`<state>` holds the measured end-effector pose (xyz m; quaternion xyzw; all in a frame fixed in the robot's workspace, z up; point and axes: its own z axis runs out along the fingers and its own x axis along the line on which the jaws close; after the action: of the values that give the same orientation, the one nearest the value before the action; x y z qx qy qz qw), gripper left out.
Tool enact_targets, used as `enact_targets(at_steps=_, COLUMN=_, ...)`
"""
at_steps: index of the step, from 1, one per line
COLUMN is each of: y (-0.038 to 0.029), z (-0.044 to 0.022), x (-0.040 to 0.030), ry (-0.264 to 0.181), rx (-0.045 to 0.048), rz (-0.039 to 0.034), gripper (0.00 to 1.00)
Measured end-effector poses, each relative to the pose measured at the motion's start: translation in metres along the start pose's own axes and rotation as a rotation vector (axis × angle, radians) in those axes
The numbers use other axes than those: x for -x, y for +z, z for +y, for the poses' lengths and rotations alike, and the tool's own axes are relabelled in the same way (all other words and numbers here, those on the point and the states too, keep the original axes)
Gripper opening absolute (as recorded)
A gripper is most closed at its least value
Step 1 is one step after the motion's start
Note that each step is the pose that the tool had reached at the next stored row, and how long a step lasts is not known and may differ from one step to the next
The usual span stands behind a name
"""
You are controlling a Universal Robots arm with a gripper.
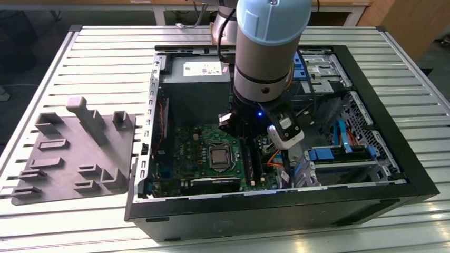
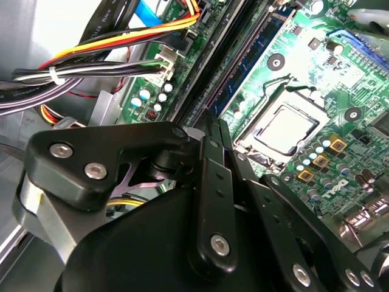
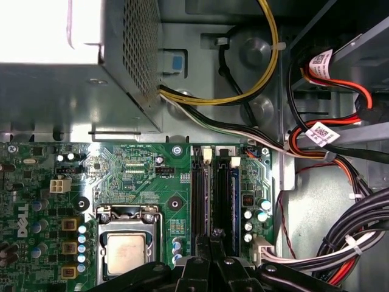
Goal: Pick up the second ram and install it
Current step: 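Insert the second ram into the second slot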
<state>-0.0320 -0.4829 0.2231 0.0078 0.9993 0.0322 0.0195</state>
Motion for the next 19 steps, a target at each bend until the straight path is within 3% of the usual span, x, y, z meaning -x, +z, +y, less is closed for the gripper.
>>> enact_targets(at_steps=19, y=0.0058, z=-0.0004, x=-0.0002, ry=0.000, rx=0.0036, rz=0.0000, gripper=0.12)
